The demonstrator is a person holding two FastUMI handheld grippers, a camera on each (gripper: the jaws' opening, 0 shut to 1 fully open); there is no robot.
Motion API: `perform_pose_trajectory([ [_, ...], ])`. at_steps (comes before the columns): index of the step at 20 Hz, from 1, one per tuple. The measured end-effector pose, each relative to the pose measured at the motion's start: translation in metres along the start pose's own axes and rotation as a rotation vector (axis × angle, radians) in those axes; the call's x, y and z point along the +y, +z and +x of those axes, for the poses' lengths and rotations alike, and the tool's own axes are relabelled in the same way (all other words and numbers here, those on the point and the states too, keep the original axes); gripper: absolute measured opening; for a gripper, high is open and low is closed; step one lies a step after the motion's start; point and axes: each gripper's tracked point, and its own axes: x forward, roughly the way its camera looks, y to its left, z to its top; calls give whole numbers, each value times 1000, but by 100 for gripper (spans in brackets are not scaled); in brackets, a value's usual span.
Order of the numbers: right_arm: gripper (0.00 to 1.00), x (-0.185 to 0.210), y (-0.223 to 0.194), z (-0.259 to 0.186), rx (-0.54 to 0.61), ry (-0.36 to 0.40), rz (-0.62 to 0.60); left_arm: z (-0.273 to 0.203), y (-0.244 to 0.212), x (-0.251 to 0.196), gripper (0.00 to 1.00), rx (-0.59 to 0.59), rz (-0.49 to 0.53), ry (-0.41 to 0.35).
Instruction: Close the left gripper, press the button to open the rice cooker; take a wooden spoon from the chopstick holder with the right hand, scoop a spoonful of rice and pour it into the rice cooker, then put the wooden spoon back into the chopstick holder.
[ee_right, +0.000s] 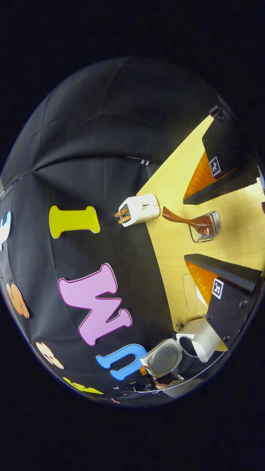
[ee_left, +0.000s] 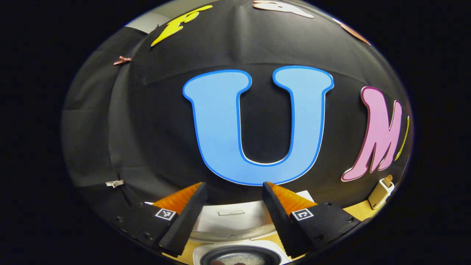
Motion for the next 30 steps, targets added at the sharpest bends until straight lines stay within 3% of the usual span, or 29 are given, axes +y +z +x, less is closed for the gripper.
perform_pose_trajectory([
  [7, 84, 18, 6, 6, -4, 43, -16, -67, -30, -15, 99, 16, 1, -34],
  [15, 84, 25, 2, 12, 13, 65, -20, -151, -130, -37, 98, 160, -36, -67],
  [22, 84, 21, -7, 10, 37, 64, -16, -164, -168, -43, 98, 175, -31, -66],
  [30, 84, 27, -13, 12, 57, 87, -15, -167, -207, -44, 98, 297, -25, -55],
])
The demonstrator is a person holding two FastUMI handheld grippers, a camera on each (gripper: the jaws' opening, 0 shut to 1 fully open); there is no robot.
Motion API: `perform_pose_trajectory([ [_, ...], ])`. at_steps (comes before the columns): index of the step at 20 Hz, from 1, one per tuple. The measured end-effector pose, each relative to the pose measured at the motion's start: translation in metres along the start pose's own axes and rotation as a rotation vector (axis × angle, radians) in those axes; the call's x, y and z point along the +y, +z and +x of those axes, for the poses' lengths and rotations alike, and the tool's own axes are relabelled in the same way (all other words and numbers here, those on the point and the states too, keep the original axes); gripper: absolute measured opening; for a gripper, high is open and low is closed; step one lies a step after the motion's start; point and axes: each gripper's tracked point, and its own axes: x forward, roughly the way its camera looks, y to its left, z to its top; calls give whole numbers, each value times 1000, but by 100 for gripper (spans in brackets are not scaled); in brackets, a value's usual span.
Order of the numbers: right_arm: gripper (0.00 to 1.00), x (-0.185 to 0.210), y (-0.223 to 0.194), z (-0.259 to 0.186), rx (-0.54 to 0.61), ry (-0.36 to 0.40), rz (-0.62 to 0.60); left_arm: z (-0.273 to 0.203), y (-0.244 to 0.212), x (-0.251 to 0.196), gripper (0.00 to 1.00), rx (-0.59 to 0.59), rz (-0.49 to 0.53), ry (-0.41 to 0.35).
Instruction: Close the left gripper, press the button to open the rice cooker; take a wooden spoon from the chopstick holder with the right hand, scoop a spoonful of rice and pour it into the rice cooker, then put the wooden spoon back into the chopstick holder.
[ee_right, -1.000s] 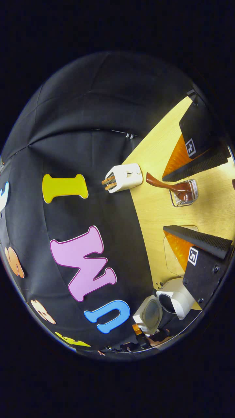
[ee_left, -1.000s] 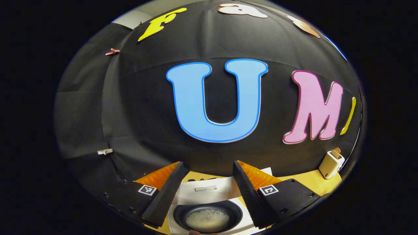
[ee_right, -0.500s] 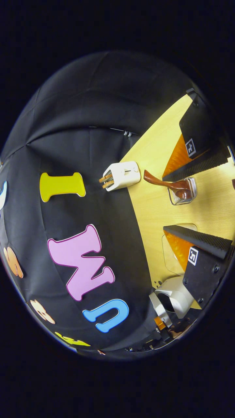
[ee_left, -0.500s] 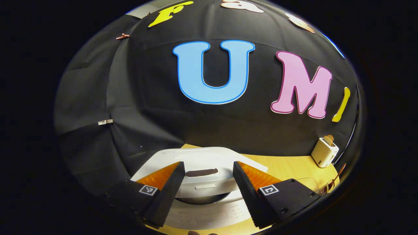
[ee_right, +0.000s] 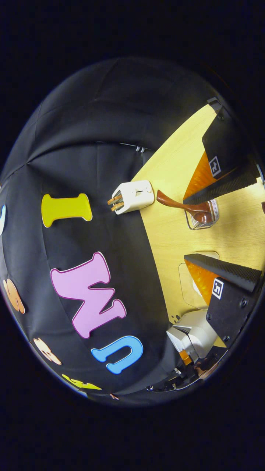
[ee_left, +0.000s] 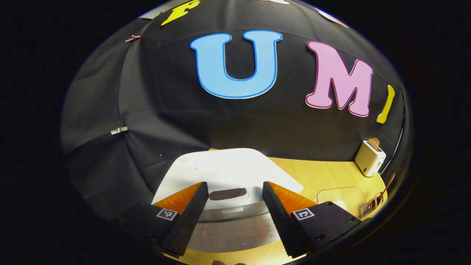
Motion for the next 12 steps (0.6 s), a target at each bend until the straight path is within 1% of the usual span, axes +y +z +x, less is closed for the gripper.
perform_pose_trajectory([
  [1, 84, 2, -1, 1, 5, 9, 1, 0, -5, -1, 99, 13, -11, 1],
  [4, 84, 11, 2, 6, 9, 50, 0, 4, -18, 0, 98, 60, -35, 29],
  [7, 84, 26, 14, 8, -7, 129, -10, 5, -22, 1, 98, 66, -2, 58],
  [9, 86, 37, 22, 11, -7, 182, -16, 6, -37, 0, 99, 112, -16, 66],
  [10, 87, 42, 29, 13, -15, 206, -22, 7, -32, 0, 99, 72, -10, 70],
  [11, 92, 46, 38, 16, -27, 226, -24, 7, -35, -1, 100, 81, -4, 73],
  [12, 93, 54, 50, 15, -53, 253, -21, 7, -35, -2, 99, 57, 3, 73],
])
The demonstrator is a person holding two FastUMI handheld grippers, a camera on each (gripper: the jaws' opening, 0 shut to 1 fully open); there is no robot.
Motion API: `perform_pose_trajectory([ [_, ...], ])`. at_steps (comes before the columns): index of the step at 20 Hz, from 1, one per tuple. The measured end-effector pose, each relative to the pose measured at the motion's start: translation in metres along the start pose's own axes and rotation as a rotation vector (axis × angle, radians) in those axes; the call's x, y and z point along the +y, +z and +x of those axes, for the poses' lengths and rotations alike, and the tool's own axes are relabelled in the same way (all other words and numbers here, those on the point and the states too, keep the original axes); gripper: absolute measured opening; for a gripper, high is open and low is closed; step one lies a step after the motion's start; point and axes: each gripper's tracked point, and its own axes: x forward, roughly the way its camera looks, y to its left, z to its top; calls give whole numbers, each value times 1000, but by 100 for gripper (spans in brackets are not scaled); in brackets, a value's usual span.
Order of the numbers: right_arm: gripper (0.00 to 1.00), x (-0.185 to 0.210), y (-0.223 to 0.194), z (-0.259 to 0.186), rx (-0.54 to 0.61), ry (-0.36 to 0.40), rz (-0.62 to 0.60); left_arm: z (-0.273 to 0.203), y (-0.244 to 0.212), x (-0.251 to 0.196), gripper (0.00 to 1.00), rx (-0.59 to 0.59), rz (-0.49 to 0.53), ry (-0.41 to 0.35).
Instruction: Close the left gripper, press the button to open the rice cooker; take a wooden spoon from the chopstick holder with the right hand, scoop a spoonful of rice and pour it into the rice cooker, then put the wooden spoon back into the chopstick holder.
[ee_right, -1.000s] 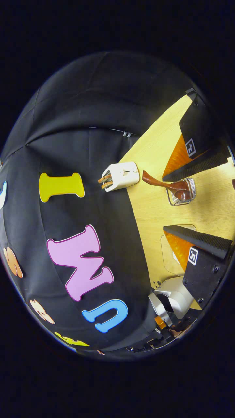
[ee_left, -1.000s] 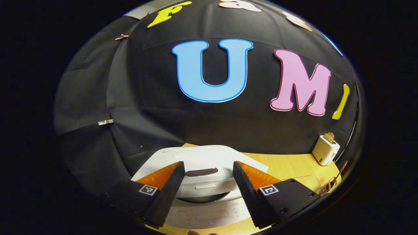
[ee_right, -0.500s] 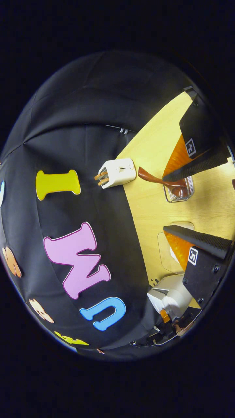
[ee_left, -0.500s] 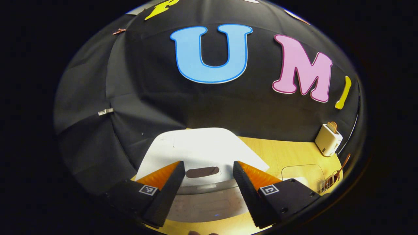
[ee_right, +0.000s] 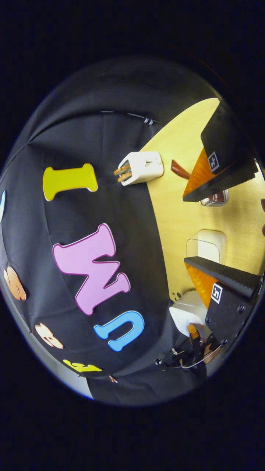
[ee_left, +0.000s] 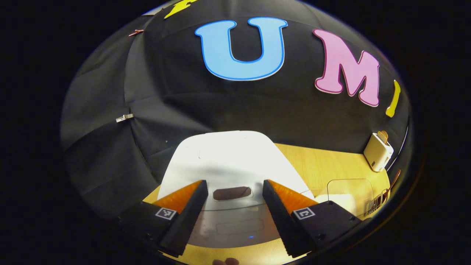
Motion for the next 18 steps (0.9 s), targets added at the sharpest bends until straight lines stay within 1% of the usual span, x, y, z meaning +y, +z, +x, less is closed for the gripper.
perform_pose_trajectory([
  [1, 94, 10, 19, 0, -52, 41, 0, 0, -2, 0, 100, 2, -12, -2],
  [3, 96, 23, 63, -7, -202, 88, -47, 1, -1, -1, 100, 6, -29, -15],
  [4, 97, 24, 83, -10, -276, 92, -88, 1, -1, -1, 100, 16, -19, -17],
  [5, 97, 21, 96, -12, -313, 88, -129, 1, 0, -1, 100, 20, -19, -14],
  [6, 98, 19, 98, -11, -320, 79, -161, 3, -1, -1, 100, 27, -15, -12],
  [8, 98, 10, 88, -2, -292, 51, -191, 3, 2, -2, 100, 35, -13, 1],
  [10, 98, 9, 86, 1, -279, 55, -198, 2, 5, -2, 99, 37, -17, 13],
  [11, 98, 8, 87, 2, -283, 52, -217, -1, 8, -5, 98, 26, -21, 7],
  [12, 98, 6, 85, 1, -278, 46, -242, -4, 12, -9, 99, 3, -31, -5],
  [14, 98, 8, 81, 2, -261, 49, -280, -19, 28, -20, 96, -57, -68, -55],
  [16, 98, 11, 78, 2, -246, 50, -309, -36, 48, -31, 95, -124, -98, -103],
  [17, 100, 12, 77, 3, -241, 49, -322, -46, 57, -37, 96, -152, -114, -125],
  [18, 98, 16, 75, 4, -235, 51, -335, -57, 66, -41, 95, -179, -131, -150],
])
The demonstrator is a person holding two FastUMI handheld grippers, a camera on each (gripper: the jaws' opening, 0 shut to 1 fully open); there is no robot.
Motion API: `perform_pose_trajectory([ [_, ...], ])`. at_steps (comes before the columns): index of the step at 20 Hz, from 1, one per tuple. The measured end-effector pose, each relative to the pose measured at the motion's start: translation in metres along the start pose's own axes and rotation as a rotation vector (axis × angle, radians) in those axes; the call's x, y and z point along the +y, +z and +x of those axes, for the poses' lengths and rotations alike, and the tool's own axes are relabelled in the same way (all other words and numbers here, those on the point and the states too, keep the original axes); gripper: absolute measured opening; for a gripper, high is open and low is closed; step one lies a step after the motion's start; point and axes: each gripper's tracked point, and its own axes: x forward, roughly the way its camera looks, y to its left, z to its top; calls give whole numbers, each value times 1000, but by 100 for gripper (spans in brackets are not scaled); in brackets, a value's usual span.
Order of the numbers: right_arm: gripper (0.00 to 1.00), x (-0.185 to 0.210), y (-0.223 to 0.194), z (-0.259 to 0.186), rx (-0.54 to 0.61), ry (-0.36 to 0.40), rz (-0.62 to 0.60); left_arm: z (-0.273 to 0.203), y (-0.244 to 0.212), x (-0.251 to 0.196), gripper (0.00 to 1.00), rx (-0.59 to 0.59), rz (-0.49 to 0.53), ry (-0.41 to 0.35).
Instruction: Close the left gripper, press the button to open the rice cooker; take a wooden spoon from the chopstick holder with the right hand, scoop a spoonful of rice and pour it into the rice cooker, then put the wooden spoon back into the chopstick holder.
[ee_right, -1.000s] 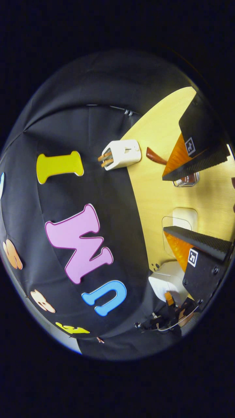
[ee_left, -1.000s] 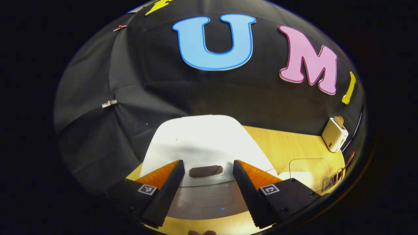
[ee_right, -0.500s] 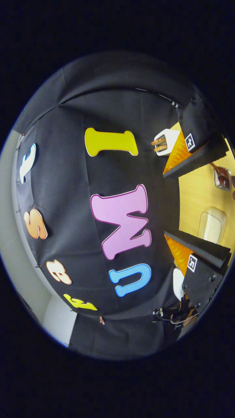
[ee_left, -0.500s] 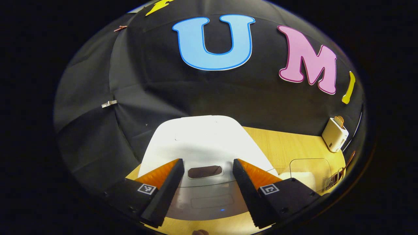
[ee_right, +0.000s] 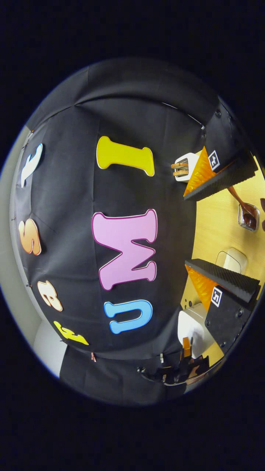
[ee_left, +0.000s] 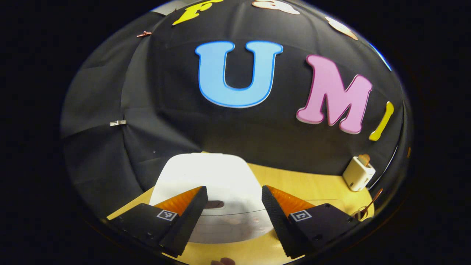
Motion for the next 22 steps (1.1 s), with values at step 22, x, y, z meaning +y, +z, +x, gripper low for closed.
perform_pose_trajectory([
  [22, 96, 83, -3, -21, 26, -79, -89, -72, 45, -9, 95, -107, 31, -334],
])
